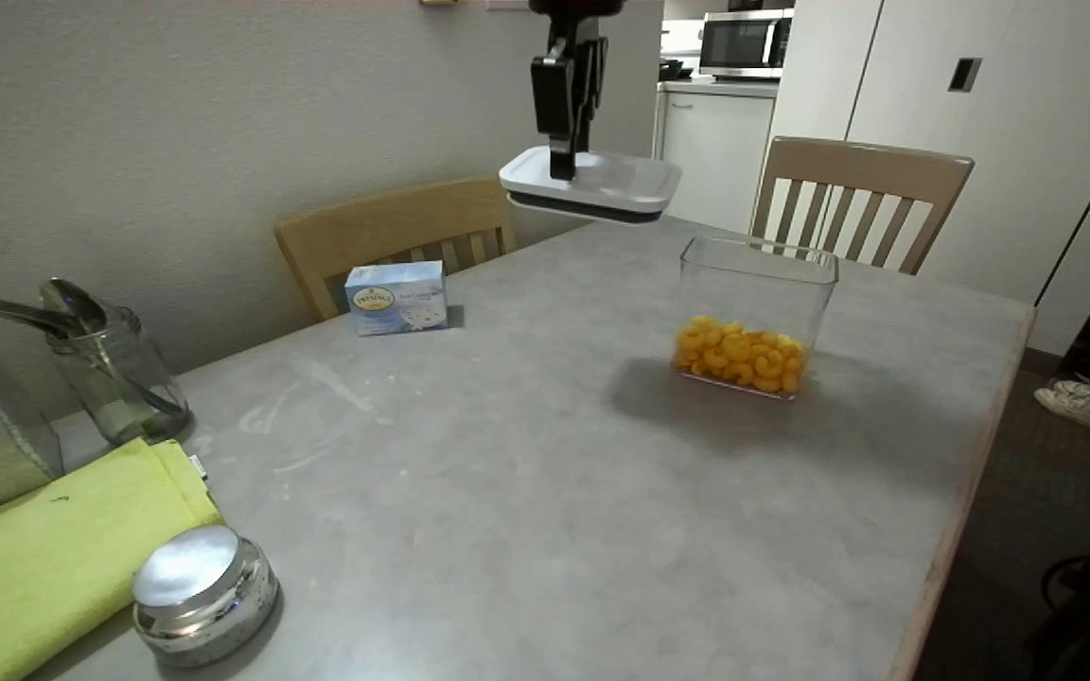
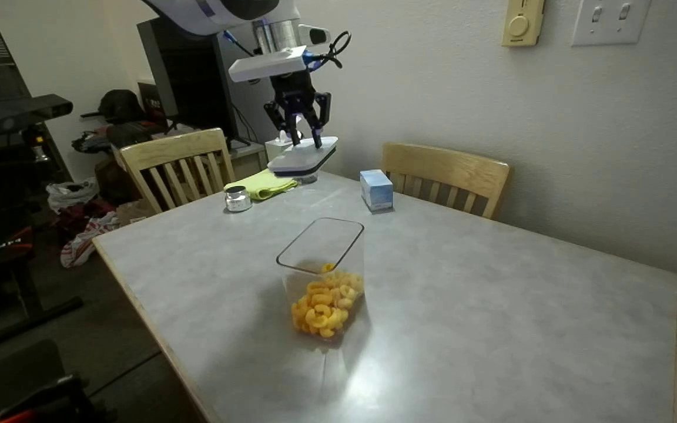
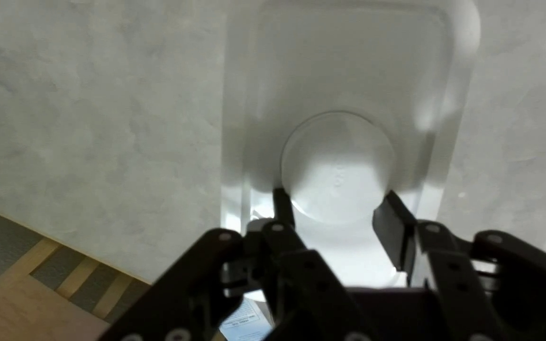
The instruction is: Put the white lid on the container
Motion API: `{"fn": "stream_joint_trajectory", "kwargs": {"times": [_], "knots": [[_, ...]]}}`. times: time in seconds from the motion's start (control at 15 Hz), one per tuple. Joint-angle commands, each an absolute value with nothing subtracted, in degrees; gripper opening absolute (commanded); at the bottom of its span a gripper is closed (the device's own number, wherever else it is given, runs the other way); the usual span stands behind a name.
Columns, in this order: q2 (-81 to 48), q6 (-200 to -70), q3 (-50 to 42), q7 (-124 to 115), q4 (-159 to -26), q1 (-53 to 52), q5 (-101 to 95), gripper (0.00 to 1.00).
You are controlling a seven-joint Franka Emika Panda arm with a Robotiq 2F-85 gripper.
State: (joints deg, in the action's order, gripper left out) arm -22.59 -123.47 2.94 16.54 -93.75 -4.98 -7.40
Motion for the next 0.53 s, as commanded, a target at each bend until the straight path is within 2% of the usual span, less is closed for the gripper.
{"fn": "stream_joint_trajectory", "kwargs": {"times": [0.0,0.47], "knots": [[-22.17,-120.07,3.90,19.93,-92.03,-2.85,-5.99,0.22],[-19.91,-121.22,0.60,16.54,-94.94,-1.29,-10.28,0.22]]}}
